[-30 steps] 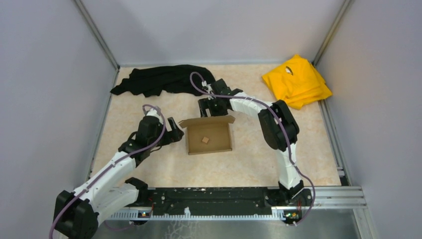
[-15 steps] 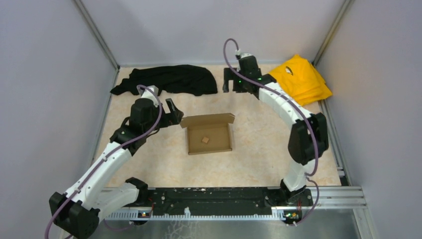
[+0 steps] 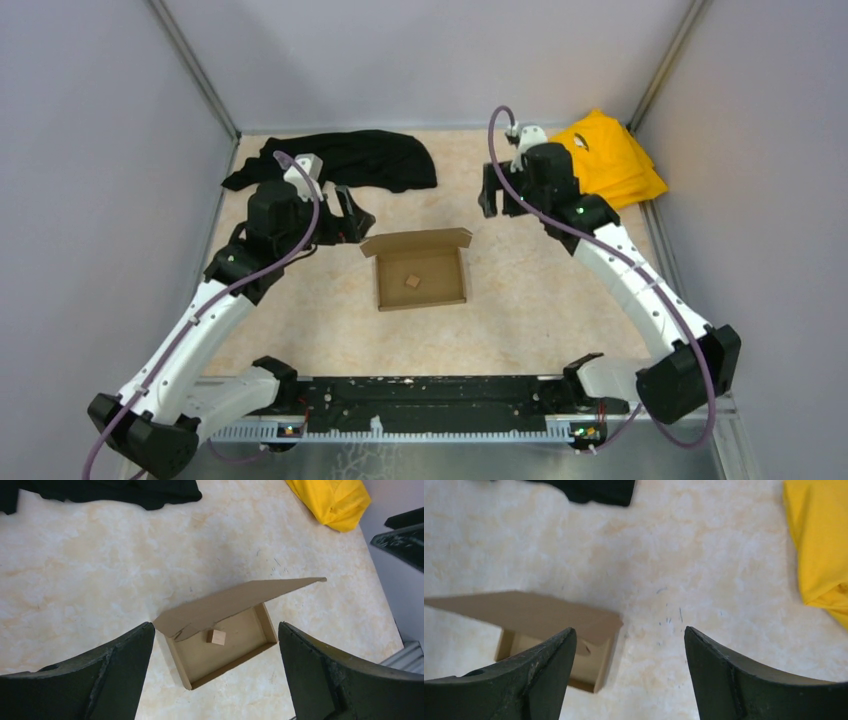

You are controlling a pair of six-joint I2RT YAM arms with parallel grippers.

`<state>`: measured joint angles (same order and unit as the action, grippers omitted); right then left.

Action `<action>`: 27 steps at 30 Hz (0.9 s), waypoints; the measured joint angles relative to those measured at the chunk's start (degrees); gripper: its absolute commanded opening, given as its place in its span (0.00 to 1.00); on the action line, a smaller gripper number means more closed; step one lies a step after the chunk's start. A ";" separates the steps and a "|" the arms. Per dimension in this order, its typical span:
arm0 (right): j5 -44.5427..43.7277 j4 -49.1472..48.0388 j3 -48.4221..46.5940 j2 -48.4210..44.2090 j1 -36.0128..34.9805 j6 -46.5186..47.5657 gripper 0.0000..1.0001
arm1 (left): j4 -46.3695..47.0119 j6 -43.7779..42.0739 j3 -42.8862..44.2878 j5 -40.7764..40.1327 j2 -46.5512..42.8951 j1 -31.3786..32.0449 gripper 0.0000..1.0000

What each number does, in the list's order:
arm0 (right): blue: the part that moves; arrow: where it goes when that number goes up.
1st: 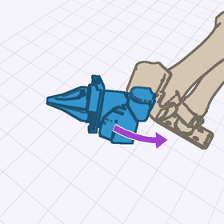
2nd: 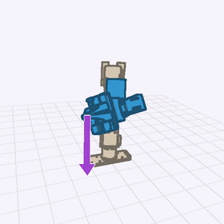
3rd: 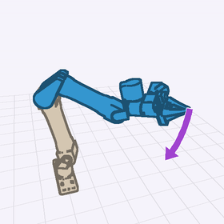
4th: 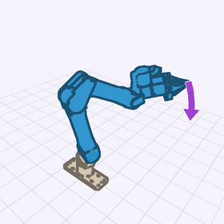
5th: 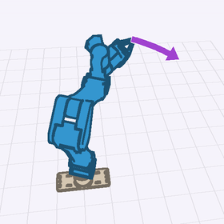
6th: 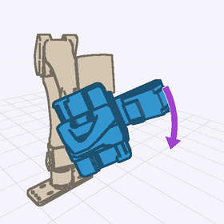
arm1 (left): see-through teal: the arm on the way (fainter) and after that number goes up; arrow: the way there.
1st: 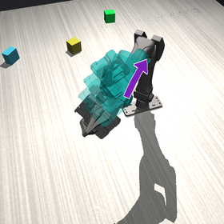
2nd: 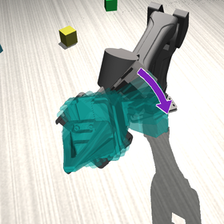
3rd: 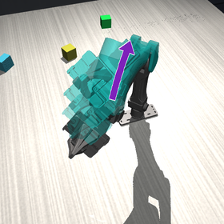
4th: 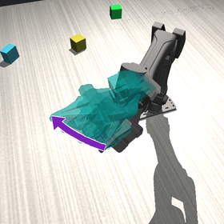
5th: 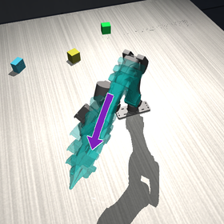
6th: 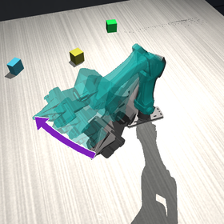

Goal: Fold the paper box

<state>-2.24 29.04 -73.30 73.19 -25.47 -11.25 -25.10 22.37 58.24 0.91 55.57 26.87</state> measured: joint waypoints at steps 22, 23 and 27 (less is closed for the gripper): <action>17.16 -7.52 18.93 -8.11 -1.16 19.74 0.58 | -0.44 -7.19 -5.40 -5.14 -3.72 4.22 0.95; 17.14 -7.74 18.93 -7.34 -1.29 20.26 0.57 | -0.42 -7.63 -5.53 -5.66 -4.15 4.44 0.95; 17.14 -8.04 18.91 -5.03 -2.43 21.77 0.56 | 0.31 -10.03 -5.60 -7.85 -5.22 5.14 0.99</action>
<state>14.90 20.99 -54.39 68.16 -27.90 10.52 -24.80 12.34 52.64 -6.94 50.35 32.01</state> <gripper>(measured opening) 0.564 0.956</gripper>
